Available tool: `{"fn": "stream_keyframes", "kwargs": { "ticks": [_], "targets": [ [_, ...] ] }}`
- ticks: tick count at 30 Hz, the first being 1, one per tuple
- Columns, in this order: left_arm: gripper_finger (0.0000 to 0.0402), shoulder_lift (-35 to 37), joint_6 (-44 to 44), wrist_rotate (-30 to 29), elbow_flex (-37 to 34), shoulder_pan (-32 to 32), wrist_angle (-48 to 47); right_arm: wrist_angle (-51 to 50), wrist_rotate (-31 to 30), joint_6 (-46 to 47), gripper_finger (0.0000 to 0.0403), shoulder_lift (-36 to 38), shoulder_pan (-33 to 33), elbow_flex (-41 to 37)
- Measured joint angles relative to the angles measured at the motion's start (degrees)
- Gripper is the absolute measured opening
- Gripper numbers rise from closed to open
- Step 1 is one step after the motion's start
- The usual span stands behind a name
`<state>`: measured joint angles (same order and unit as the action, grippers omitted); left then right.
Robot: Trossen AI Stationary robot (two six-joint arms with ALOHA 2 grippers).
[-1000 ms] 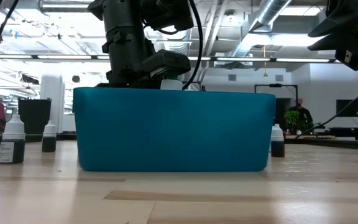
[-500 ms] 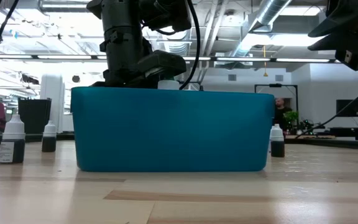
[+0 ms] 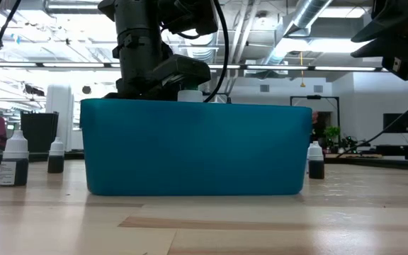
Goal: Pick & Place food coloring
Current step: Put the left small black food coloring bottle into the blue bin
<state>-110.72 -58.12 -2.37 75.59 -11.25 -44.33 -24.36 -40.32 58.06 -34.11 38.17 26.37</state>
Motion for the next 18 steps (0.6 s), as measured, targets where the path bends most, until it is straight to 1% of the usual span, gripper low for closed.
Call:
{"fn": "stream_keyframes", "kwargs": {
  "ticks": [4, 13, 18],
  "targets": [
    [0.009, 0.0, 0.0, 0.0, 0.0, 0.0, 0.0, 0.0, 0.0, 0.0, 0.0095, 0.0, 0.0, 0.0],
    [0.0128, 0.0, -0.4, -0.3, 0.0, 0.0, 0.1, 0.0, 0.0, 0.0, 0.0095, 0.0, 0.0, 0.0],
    [0.0136, 0.0, -0.5, -0.8, 0.0, 0.0, 0.1, 0.0, 0.0, 0.0, 0.0095, 0.0, 0.0, 0.0]
  ]
}}
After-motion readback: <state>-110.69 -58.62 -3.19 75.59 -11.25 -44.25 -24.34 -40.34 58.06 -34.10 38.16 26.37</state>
